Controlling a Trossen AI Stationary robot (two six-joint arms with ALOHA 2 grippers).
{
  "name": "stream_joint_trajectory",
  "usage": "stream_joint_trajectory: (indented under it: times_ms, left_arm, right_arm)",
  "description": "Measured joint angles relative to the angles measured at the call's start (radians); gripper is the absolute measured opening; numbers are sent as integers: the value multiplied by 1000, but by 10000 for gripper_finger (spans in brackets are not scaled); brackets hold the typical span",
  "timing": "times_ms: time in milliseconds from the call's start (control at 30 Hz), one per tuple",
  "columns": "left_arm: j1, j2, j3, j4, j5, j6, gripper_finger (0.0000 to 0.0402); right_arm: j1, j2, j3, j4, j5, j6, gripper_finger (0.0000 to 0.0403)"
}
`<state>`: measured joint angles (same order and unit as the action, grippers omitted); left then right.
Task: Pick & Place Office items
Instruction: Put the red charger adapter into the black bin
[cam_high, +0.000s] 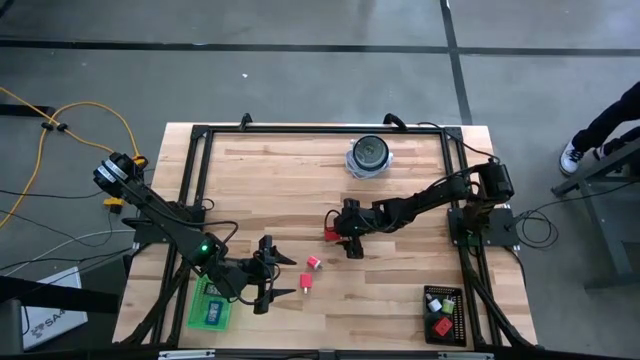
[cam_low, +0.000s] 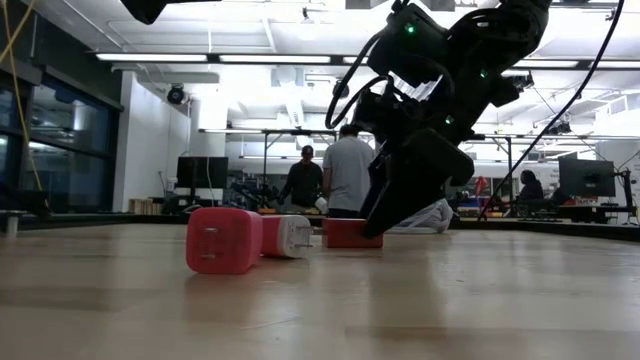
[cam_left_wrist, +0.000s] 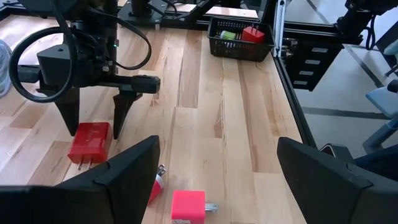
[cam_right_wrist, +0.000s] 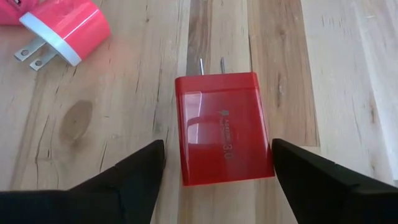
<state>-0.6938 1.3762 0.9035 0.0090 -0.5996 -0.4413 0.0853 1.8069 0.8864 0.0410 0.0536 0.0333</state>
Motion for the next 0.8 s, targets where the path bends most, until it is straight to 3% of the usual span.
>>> stream_joint_trajectory:
  times_ms: [800]
  left_arm:
    - [0, 0, 0, 0, 0, 0, 317]
  right_arm:
    - [0, 0, 0, 1, 20, 0, 205]
